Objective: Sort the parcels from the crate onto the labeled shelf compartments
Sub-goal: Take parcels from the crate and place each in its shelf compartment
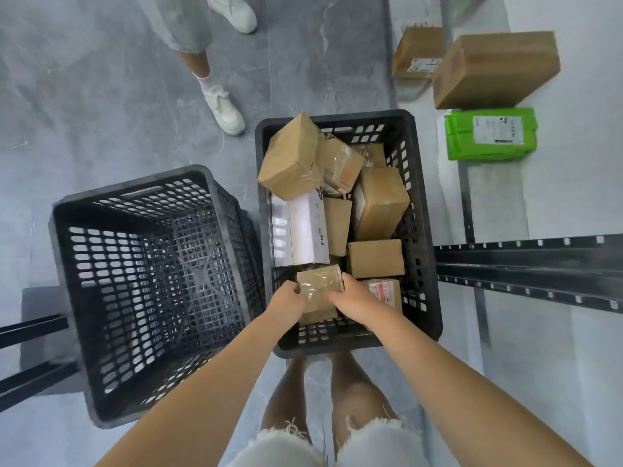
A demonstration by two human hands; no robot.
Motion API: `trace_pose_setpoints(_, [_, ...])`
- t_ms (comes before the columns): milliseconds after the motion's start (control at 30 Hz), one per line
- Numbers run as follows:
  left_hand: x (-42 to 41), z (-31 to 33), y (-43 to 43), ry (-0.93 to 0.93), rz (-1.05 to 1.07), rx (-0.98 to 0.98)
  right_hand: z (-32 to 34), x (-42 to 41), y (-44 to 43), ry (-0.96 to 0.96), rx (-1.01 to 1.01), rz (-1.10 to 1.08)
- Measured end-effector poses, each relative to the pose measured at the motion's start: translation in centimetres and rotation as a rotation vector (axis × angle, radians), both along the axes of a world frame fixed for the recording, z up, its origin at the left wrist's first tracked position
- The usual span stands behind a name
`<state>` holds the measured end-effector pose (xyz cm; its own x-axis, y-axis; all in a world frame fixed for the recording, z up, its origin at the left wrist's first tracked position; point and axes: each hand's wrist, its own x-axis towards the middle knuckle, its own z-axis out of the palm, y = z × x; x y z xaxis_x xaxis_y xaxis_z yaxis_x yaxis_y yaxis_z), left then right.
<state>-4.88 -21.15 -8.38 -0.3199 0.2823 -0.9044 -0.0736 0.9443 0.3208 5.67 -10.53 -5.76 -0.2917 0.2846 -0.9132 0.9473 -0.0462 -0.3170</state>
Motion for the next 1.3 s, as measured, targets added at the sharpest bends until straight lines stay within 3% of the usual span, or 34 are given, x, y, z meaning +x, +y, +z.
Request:
trace_pose_setpoints(300, [-1.2,4.9,-1.0,0.026,0.104,0.248,5.7,1.0,0.5,0.082,0.098,-0.123])
trace_pose_setpoints(433, [-1.2,9.9,-1.2,-0.035,0.333,0.476,10.7,1.1,0.8,0.168,0.169,-0.143])
trace_pose_setpoints(567, [-1.3,15.2,-0.7,0.004,0.295,0.545,16.4,1.3,1.1,0.264,0.241,-0.206])
trace_pose_setpoints(900, [-1.6,27.0,1.4,0.403,-0.065,0.936,28.6,2.1,3.9,0.595,0.391,-0.449])
trace_pose_setpoints(1300, [-1.8,41.1,6.3,0.562,0.069,1.267,40.5,3.1,8.6,0.96,0.834,-0.339])
